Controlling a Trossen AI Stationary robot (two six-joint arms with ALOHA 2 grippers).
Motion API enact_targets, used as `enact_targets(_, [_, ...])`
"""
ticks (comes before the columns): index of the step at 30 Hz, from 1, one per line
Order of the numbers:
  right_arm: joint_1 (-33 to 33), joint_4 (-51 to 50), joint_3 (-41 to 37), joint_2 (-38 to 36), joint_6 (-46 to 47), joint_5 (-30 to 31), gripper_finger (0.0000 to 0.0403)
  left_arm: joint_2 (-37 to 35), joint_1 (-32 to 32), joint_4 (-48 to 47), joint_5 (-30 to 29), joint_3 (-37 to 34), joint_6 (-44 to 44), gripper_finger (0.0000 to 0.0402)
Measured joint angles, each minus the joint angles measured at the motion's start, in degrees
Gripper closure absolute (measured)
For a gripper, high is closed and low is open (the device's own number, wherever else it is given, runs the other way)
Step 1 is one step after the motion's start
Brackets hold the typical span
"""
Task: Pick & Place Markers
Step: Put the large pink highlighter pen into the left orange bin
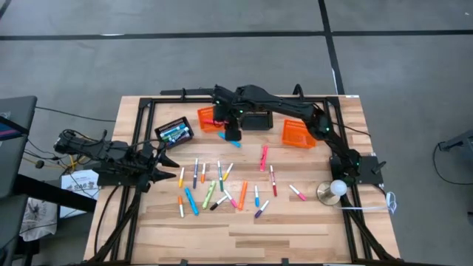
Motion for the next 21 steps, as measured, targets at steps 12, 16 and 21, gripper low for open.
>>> enact_targets(12, [2.69, -19.20, -0.72, -2.20, 25.69, -0.33, 0.0278, 0.20, 0.00, 0.19, 0.00, 0.00, 0.01, 0.0216])
enact_targets(16, [3.25, -19.29, -1.99, -2.20, 30.97, -0.47, 0.0278, 0.20, 0.00, 0.20, 0.01, 0.00, 0.01, 0.0216])
enact_targets(21, [3.44, -19.38, -5.19, -2.20, 36.60, -2.56, 0.0278, 0.20, 0.00, 0.20, 0.01, 0.00, 0.01, 0.0216])
